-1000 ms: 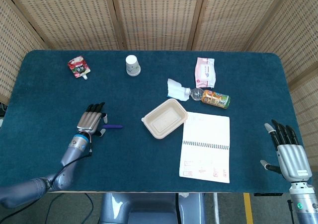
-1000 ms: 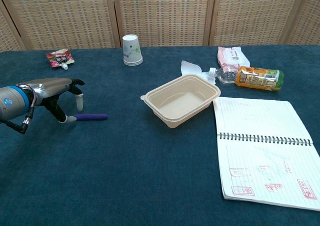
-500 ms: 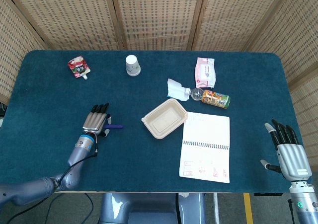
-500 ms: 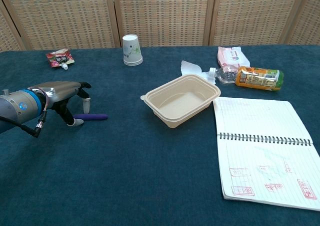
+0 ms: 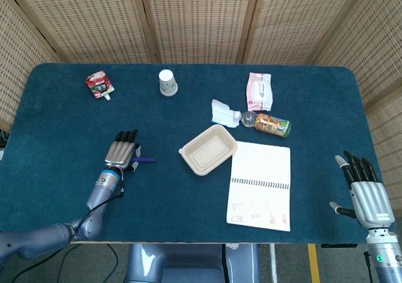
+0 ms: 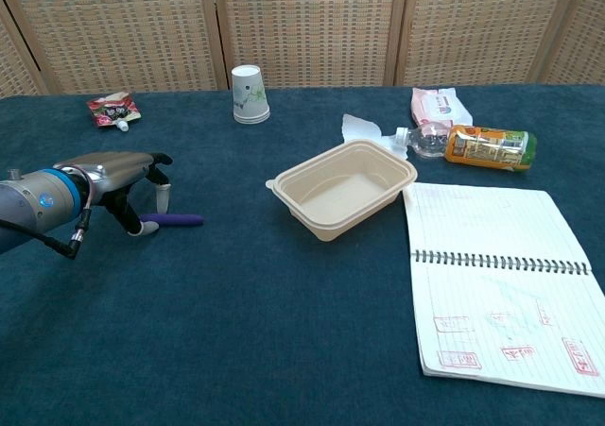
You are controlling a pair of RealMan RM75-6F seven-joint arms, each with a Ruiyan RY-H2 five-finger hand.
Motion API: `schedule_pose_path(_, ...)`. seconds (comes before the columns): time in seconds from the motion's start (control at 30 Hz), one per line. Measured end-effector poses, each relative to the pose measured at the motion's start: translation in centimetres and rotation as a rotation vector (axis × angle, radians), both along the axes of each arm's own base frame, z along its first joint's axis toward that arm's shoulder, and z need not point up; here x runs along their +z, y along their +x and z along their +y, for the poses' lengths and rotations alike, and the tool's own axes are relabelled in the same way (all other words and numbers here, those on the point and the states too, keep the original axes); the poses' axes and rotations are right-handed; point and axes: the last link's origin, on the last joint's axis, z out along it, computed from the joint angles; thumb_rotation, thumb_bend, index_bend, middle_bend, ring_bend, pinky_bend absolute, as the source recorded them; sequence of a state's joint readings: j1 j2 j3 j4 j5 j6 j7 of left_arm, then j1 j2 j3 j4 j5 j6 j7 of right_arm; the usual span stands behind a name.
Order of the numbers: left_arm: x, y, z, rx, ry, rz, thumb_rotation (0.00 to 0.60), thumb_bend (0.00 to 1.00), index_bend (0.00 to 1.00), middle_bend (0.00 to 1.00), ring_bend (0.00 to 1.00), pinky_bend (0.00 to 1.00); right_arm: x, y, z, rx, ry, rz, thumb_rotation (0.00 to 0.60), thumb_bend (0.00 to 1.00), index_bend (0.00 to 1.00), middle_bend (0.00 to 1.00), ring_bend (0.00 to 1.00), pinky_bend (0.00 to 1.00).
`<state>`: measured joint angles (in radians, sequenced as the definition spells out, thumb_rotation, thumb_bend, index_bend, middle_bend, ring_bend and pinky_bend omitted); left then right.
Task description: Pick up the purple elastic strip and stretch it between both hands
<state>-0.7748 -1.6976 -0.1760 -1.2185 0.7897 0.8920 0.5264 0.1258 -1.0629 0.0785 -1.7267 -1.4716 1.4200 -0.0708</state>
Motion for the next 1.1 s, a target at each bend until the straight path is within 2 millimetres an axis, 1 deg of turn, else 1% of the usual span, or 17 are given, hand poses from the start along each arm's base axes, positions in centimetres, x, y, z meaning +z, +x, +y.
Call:
schedule_pose_path(0.37, 0.19, -0.23, 0.04, 0.004, 0.008, 0.000, 0.600, 0.40, 0.56, 0.00, 0.00, 0.00, 0.05, 0.00, 0.02, -0.001, 0.002, -0.001, 0.600, 0.00, 0.07, 0.00, 0.00, 0.00)
schedule_pose_path(0.47, 0.11, -0.21, 0.03, 0.006, 0.005, 0.002, 0.600, 0.40, 0.59, 0.00, 0.00, 0.00, 0.04, 0.00, 0.03, -0.001, 0.003, -0.001, 0.600, 0.00, 0.08, 0.00, 0.00, 0.00)
schedule_pose_path(0.53, 0.06, -0.18, 0.03, 0.005, 0.003, 0.005, 0.600, 0.42, 0.62, 0.00, 0.00, 0.00, 0.04, 0.01, 0.02, -0.001, 0.004, -0.001, 0.600, 0.00, 0.08, 0.00, 0.00, 0.00)
schedule_pose_path(0.7, -0.04, -0.08, 0.03, 0.004, 0.004, 0.009, 0.600, 0.46, 0.64, 0.00, 0.00, 0.00, 0.10, 0.02, 0.02, -0.001, 0.003, -0.003, 0.600, 0.00, 0.08, 0.00, 0.00, 0.00)
schedule_pose_path(0.8, -0.02, -0.08, 0.02, -0.002, 0.006, 0.019, 0.600, 0.54, 0.65, 0.00, 0.00, 0.00, 0.11, 0.01, 0.02, -0.001, 0.003, -0.003, 0.600, 0.00, 0.08, 0.00, 0.00, 0.00)
schedule_pose_path(0.87, -0.01, -0.08, 0.00, -0.007, 0.007, 0.029, 0.600, 0.57, 0.65, 0.00, 0.00, 0.00, 0.14, 0.03, 0.03, 0.000, 0.002, -0.004, 0.600, 0.00, 0.08, 0.00, 0.00, 0.00)
schedule_pose_path(0.93, 0.00, -0.08, -0.02, -0.006, 0.008, 0.032, 0.600, 0.58, 0.65, 0.00, 0.00, 0.00, 0.16, 0.06, 0.05, 0.001, 0.002, -0.005, 0.600, 0.00, 0.08, 0.00, 0.00, 0.00)
schedule_pose_path(1.03, 0.06, -0.12, -0.02, -0.003, 0.010, 0.038, 0.600, 0.61, 0.69, 0.00, 0.00, 0.00, 0.20, 0.08, 0.09, 0.003, 0.001, -0.006, 0.600, 0.00, 0.08, 0.00, 0.00, 0.00)
schedule_pose_path(1.1, 0.15, -0.15, -0.04, 0.001, 0.012, 0.036, 0.600, 0.61, 0.70, 0.00, 0.00, 0.00, 0.23, 0.09, 0.11, 0.003, 0.001, -0.008, 0.600, 0.00, 0.08, 0.00, 0.00, 0.00)
